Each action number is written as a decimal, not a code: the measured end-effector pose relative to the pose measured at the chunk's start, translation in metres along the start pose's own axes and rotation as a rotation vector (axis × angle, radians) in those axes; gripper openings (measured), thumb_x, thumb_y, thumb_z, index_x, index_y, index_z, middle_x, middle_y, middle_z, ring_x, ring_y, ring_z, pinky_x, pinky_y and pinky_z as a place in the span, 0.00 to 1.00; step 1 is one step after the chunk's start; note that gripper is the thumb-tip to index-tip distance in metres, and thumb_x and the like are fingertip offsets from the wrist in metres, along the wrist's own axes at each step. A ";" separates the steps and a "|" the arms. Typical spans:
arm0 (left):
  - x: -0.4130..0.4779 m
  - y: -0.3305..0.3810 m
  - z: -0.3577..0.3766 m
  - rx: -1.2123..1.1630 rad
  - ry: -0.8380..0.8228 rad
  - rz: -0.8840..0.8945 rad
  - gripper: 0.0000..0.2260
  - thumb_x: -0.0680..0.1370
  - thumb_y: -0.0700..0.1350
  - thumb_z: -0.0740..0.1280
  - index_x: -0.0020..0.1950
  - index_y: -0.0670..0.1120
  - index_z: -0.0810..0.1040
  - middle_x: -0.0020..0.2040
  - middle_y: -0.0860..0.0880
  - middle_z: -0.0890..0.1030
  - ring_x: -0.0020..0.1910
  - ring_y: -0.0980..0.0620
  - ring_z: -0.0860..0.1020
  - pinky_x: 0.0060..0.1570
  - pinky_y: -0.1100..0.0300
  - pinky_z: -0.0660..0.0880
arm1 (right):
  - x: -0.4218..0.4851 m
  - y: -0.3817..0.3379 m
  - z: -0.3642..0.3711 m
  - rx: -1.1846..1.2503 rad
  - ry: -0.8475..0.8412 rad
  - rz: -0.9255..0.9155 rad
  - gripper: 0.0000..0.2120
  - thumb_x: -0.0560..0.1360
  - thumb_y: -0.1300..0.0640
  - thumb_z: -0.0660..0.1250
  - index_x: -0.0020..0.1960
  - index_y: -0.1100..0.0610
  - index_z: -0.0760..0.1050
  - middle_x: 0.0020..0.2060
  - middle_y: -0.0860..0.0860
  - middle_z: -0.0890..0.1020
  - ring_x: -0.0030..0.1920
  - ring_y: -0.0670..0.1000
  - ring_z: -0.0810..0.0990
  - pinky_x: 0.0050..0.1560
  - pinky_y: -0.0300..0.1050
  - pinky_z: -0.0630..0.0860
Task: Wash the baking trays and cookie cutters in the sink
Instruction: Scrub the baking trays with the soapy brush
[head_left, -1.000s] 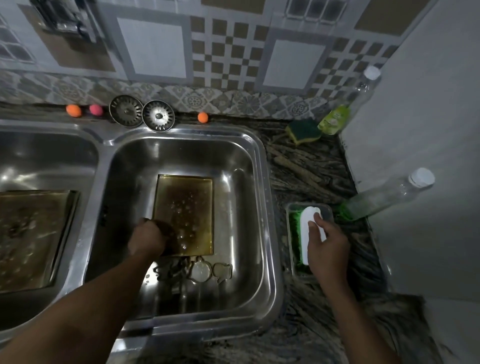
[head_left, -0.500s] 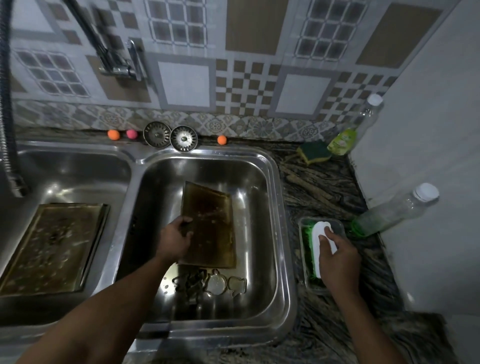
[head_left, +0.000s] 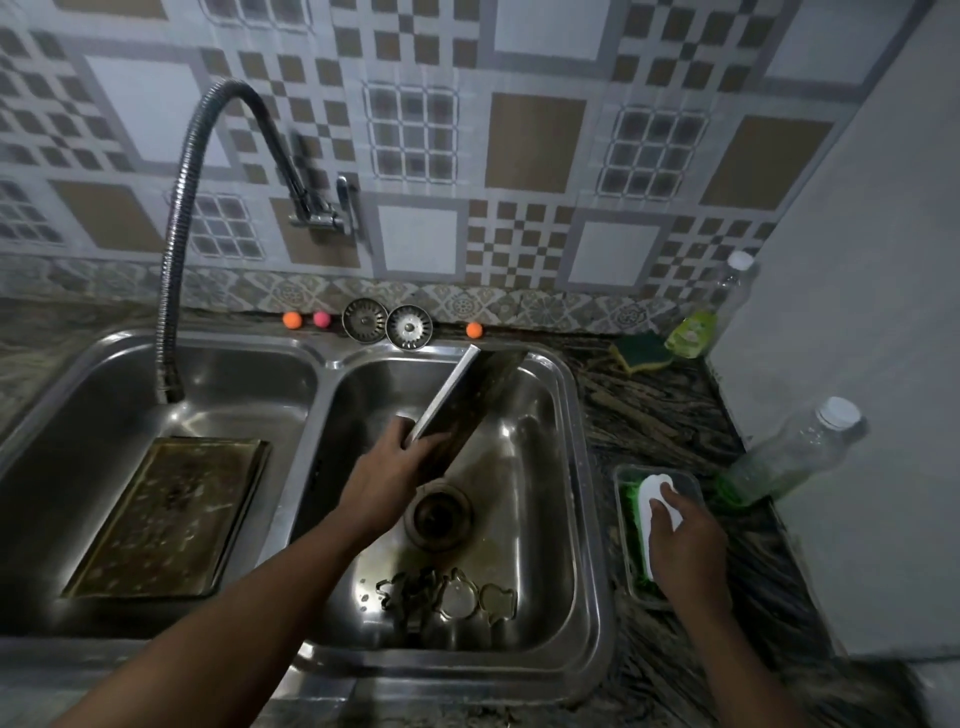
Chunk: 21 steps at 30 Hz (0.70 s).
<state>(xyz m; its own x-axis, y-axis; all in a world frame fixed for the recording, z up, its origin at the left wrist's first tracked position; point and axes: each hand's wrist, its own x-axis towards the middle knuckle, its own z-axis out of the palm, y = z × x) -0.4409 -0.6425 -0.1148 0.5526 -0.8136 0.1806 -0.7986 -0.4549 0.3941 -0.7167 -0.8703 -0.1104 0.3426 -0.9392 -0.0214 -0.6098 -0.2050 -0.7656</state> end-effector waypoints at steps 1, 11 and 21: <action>0.000 0.001 -0.005 0.006 0.017 0.023 0.30 0.73 0.45 0.75 0.71 0.59 0.66 0.61 0.48 0.66 0.48 0.46 0.79 0.42 0.56 0.81 | 0.000 -0.001 0.000 -0.002 0.000 0.003 0.17 0.81 0.56 0.62 0.67 0.61 0.75 0.65 0.61 0.75 0.63 0.61 0.75 0.62 0.55 0.74; -0.008 0.007 -0.038 0.050 0.122 0.100 0.39 0.66 0.30 0.72 0.72 0.55 0.67 0.68 0.47 0.66 0.50 0.42 0.81 0.31 0.54 0.80 | -0.001 -0.005 0.000 -0.013 0.002 0.003 0.17 0.79 0.59 0.65 0.66 0.63 0.76 0.65 0.63 0.75 0.63 0.63 0.75 0.62 0.56 0.74; -0.008 -0.001 -0.062 -0.066 0.168 0.095 0.44 0.68 0.33 0.74 0.78 0.53 0.58 0.73 0.48 0.62 0.42 0.43 0.82 0.35 0.52 0.82 | -0.011 -0.091 -0.024 0.183 0.261 -0.181 0.17 0.77 0.62 0.68 0.65 0.64 0.76 0.62 0.61 0.79 0.61 0.60 0.77 0.61 0.47 0.70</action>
<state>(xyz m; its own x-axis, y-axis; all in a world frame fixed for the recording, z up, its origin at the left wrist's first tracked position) -0.4296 -0.6127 -0.0612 0.5119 -0.7775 0.3653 -0.8348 -0.3500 0.4250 -0.6818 -0.8477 -0.0252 0.2250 -0.9358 0.2713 -0.4096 -0.3435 -0.8451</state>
